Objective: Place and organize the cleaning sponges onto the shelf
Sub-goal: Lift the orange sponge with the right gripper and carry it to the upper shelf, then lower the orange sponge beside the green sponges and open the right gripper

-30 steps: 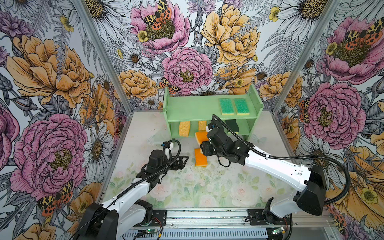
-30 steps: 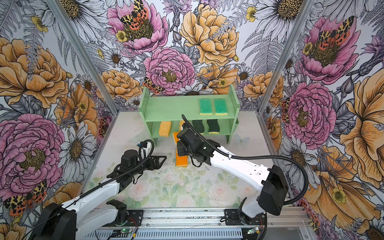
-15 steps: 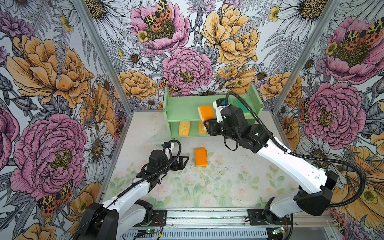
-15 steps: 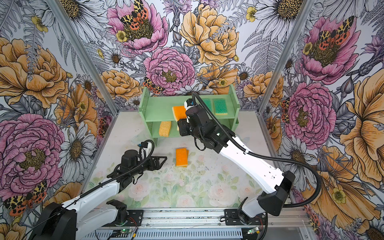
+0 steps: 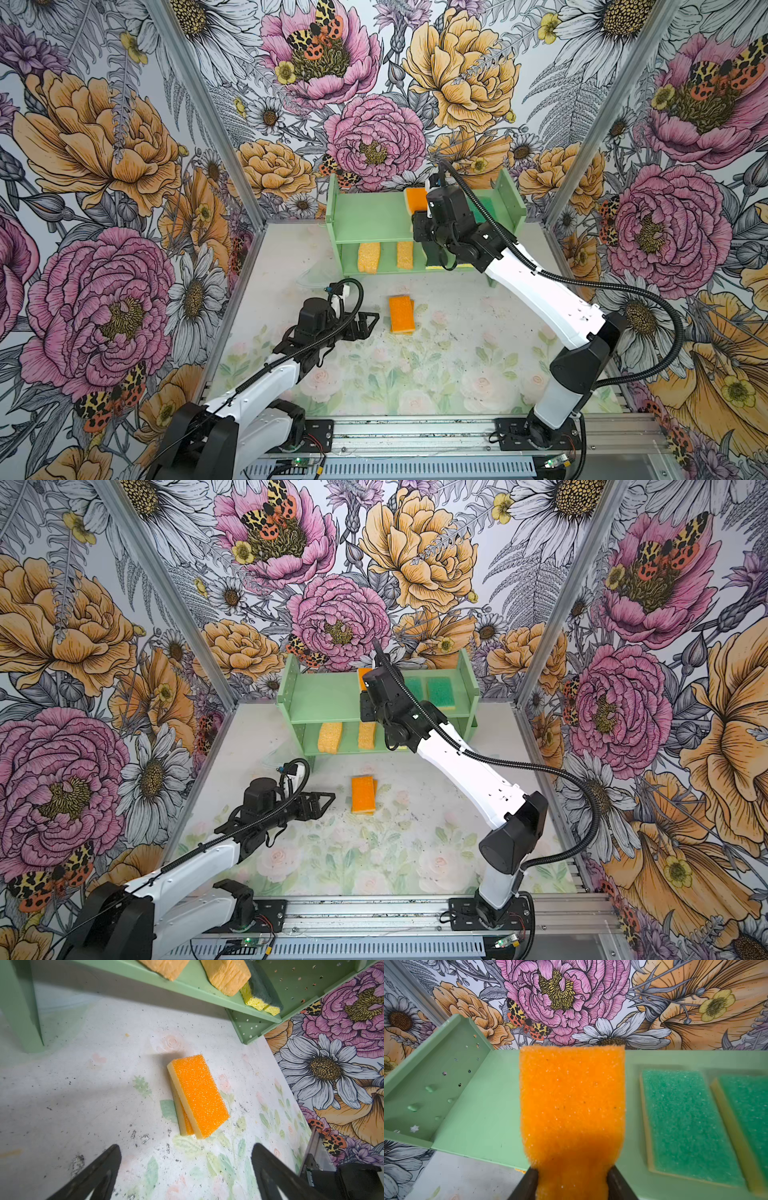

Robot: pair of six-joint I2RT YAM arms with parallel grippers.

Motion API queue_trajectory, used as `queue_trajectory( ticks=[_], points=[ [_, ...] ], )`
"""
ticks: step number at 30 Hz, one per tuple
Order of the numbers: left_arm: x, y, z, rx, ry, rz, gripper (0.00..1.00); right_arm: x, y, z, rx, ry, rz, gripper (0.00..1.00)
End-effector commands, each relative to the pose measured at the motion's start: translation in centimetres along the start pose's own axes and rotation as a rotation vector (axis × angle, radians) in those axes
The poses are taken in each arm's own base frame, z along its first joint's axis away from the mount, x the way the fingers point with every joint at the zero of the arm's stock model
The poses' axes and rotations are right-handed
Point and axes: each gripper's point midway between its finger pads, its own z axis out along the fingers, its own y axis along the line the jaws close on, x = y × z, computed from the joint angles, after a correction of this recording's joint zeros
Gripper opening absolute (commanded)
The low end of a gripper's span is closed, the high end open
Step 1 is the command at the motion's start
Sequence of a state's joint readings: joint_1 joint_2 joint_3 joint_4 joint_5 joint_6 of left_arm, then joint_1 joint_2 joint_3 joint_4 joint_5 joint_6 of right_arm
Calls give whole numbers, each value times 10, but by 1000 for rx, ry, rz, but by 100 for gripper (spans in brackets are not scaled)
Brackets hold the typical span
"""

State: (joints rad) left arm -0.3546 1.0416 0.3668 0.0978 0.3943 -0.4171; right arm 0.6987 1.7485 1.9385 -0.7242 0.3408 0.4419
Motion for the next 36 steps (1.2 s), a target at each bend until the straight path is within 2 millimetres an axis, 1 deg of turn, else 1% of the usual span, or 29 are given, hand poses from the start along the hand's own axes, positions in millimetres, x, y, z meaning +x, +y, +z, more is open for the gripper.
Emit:
queue_trajectory(
  ticks=[1,8,14,21,23,27,36],
  points=[
    [-9,-6,-1,20,-7,11,99,-18,-12,-1,60,-48,5,46],
    [-7,-4,1,15,4,19,99,-13,-23,16,117,-37,9,48],
    [-5,-2,4,15,20,18,99,-9,-31,27,128,-19,32,48],
    [-4,-1,5,12,23,18,99,-7,-32,35,123,-7,40,50],
    [-3,-1,4,11,25,17,99,-6,-32,38,122,-2,38,52],
    [-3,-1,3,11,22,17,99,0,-33,44,122,15,36,52],
    [-2,1,3,2,20,17,99,3,-32,49,119,23,41,52]
  ],
)
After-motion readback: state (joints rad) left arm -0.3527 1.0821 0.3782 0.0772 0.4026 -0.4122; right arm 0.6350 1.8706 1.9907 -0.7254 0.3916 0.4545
